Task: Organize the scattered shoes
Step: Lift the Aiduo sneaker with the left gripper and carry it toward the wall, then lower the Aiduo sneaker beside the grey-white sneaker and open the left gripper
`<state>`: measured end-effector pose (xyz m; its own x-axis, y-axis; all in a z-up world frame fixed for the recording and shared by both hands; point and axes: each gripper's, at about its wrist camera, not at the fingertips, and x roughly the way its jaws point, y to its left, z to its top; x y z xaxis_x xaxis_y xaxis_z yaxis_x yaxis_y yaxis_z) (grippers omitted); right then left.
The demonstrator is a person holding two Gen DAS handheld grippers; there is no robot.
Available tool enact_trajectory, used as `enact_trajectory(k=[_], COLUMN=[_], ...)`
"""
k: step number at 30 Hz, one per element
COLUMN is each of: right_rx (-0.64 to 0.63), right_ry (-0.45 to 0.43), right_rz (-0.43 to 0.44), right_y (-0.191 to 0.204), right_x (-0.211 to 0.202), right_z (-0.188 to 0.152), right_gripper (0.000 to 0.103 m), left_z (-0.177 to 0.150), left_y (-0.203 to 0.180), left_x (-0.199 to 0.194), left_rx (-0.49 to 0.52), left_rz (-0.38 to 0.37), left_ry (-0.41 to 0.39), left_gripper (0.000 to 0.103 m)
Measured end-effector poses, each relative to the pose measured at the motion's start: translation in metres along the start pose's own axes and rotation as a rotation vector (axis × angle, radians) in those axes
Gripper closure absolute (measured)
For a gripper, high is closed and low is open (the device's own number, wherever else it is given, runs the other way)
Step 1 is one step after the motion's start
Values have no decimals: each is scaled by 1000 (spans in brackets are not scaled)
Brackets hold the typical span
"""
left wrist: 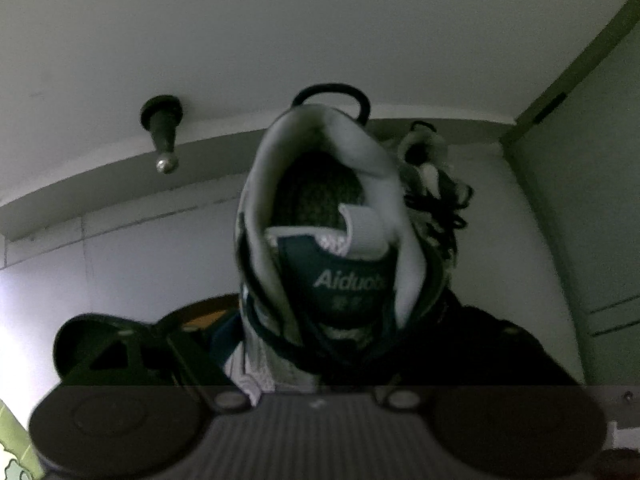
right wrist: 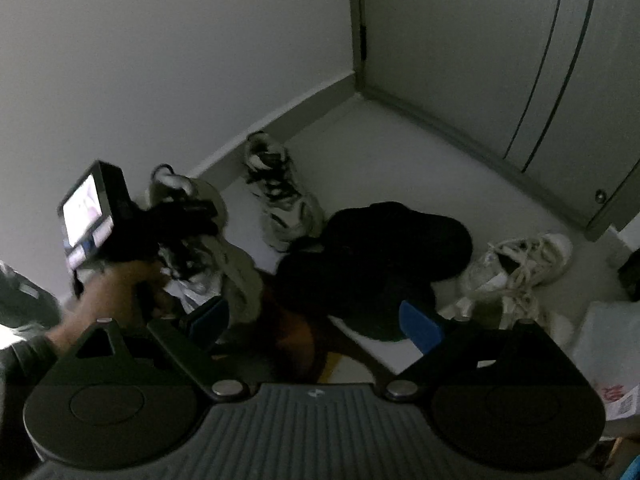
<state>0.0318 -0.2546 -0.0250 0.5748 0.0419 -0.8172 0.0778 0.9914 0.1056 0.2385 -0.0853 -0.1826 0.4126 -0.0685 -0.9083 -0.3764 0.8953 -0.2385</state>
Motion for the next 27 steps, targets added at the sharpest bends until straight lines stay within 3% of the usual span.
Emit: enact_trajectory(k=[3, 11, 22, 27], right_rx=[21, -38, -37, -65], right_ry=[22, 74, 86, 97], right_rz=[19, 22, 36, 22], right_y=[1, 21, 21, 20], right_x=[5, 23, 32, 37], right_z=[-6, -16, -19, -23], right_gripper=[8, 8, 8, 8], left_z=[6, 29, 44, 46], left_y=[1, -6, 1, -4], left_x=[21, 54, 88, 99], left_rx=[-40, -30, -116, -108], left_rz=[16, 87, 100, 120], left_ry=[26, 38, 47, 21], left_gripper=[21, 21, 22, 22])
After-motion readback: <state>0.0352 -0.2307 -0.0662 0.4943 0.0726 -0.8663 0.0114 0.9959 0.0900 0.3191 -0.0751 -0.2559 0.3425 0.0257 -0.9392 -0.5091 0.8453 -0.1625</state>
